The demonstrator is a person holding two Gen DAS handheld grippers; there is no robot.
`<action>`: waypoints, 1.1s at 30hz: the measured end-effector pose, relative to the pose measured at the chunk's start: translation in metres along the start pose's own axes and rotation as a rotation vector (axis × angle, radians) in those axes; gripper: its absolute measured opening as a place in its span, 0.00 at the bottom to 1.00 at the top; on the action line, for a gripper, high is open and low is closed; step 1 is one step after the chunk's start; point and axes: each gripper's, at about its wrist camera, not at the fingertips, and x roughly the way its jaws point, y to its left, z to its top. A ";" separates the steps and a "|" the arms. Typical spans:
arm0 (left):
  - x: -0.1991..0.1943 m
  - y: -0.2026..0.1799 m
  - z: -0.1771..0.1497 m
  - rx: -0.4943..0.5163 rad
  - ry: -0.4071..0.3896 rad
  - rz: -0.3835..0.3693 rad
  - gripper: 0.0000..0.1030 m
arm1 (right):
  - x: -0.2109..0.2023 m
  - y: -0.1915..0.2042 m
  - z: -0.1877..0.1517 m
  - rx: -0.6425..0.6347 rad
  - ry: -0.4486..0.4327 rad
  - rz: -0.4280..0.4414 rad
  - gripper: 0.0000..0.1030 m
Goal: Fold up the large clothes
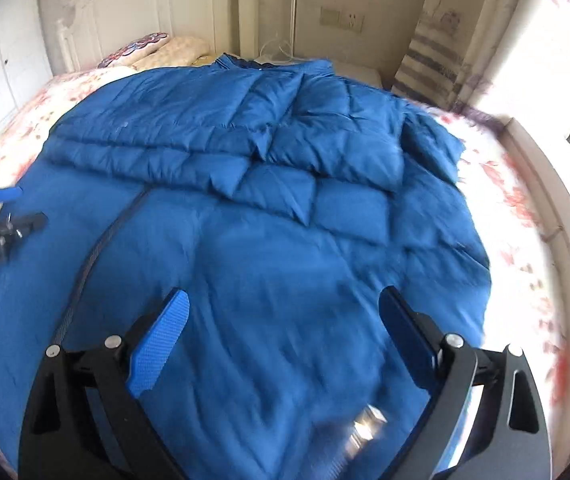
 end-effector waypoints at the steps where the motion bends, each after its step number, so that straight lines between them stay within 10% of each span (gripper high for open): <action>1: 0.001 0.007 -0.010 -0.017 0.006 -0.011 0.96 | 0.001 -0.003 -0.010 -0.011 0.022 -0.006 0.93; 7: -0.026 0.014 -0.028 -0.063 -0.042 -0.002 0.96 | -0.008 -0.008 -0.032 0.024 0.024 -0.003 0.94; 15: -0.053 -0.046 -0.083 0.150 -0.109 0.068 0.96 | -0.048 0.057 -0.080 -0.158 -0.027 0.105 0.95; 22: -0.044 -0.029 -0.077 0.058 -0.065 -0.038 0.96 | -0.051 0.056 -0.090 -0.103 -0.016 0.060 0.97; 33: -0.049 -0.038 -0.081 0.095 -0.104 0.034 0.96 | -0.059 0.081 -0.121 -0.176 -0.051 0.147 0.97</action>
